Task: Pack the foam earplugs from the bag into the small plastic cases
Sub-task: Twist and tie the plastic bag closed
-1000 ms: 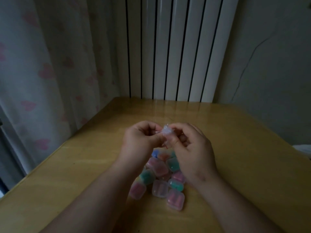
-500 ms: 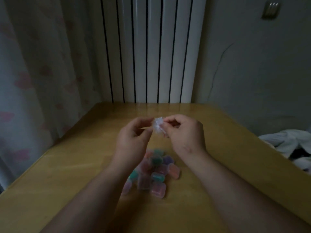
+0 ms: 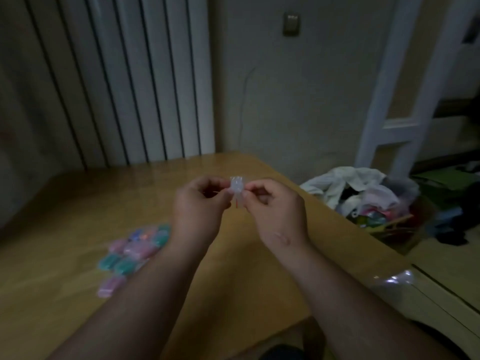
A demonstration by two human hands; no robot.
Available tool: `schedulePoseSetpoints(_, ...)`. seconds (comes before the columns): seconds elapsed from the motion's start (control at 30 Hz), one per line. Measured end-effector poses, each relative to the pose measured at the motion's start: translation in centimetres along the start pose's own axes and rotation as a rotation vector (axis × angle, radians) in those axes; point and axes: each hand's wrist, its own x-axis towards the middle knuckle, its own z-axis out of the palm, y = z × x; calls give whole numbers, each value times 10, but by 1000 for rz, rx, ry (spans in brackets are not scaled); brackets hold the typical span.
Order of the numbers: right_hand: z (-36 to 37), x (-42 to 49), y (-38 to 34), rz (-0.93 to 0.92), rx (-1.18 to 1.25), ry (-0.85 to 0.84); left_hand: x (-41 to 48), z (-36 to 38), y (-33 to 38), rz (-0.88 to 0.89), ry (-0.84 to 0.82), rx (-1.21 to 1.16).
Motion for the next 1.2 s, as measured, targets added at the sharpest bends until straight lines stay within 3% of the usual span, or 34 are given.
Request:
schedulePoseSetpoints(0.27, -122, -4, 20, 44, -187, 219, -26, 122, 23, 1, -206, -146)
schedulePoseSetpoints(0.73, -338, -35, 134, 317, -427, 489, -102, 366, 16, 41, -535, -80)
schedulePoseSetpoints(0.97, -404, -65, 202, 449, -493, 597, -134, 457, -22, -29, -694, -58)
schedulePoseSetpoints(1.2, -429, -93, 240, 581, -462, 602, -156, 504, -62, -129, -801, 40)
